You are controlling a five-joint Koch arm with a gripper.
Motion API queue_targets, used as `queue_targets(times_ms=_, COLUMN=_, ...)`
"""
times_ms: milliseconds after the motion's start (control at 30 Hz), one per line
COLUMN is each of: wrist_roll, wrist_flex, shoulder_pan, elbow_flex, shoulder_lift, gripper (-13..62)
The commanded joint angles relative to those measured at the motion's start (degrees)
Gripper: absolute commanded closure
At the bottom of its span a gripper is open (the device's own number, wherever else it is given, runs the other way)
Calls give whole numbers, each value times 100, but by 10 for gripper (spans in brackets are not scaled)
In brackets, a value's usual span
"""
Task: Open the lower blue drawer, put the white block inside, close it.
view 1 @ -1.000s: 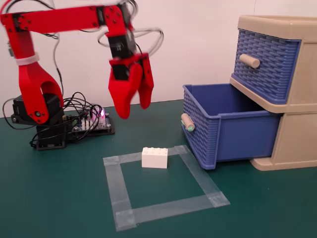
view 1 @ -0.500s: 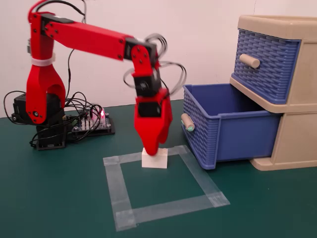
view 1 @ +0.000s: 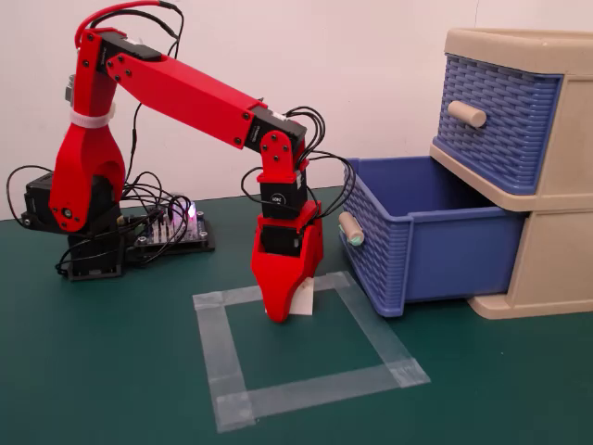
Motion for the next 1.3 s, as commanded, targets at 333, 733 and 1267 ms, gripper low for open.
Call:
queue_targets(times_ms=333, wrist_roll=483, wrist_flex=888, shoulder_pan=97, elbow_flex=141, shoulder_lift=2224, gripper=574)
queue_targets(times_ms=733, wrist_roll=5405, wrist_flex=-510, shoulder_pan=-1160, elbow_flex=-1644, shoulder_lift=2698, gripper=574)
queue_targets(times_ms=1267, wrist_roll=5871, wrist_flex=-1424, shoulder_pan=-1459, elbow_flex=-2839, shoulder_lift=940, gripper=156)
